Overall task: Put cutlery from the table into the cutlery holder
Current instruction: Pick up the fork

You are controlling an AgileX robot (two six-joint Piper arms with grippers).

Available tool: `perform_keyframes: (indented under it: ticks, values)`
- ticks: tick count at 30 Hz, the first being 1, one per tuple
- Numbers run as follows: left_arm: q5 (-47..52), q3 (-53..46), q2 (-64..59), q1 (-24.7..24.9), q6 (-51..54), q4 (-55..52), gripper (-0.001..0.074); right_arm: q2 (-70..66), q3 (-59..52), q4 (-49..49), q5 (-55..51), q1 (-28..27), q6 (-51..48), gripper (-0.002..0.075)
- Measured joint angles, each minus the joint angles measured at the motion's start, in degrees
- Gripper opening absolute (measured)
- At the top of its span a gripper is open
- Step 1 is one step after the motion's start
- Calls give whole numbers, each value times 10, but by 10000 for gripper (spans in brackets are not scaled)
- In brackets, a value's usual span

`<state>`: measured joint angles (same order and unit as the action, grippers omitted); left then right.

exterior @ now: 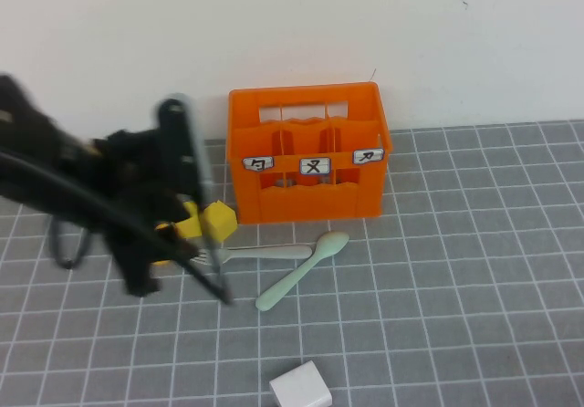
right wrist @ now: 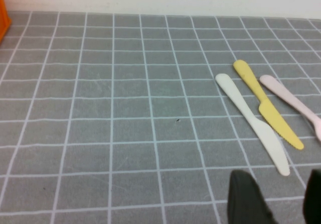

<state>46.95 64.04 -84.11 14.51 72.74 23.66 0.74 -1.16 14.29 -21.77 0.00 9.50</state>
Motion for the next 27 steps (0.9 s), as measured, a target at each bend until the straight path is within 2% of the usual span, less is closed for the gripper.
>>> perform_keyframes:
  ticks: [5, 12, 19, 27]
  values:
    - [-101, 8, -46, 58, -120, -78, 329, 0, 0, 0, 0, 0, 0, 256]
    - [-68, 75, -149, 69, -245, -135, 333, 0, 0, 0, 0, 0, 0, 256]
    - [-3, 161, -248, 70, -239, -150, 333, 0, 0, 0, 0, 0, 0, 256]
    - [2, 215, -327, 70, -191, -152, 333, 0, 0, 0, 0, 0, 0, 256]
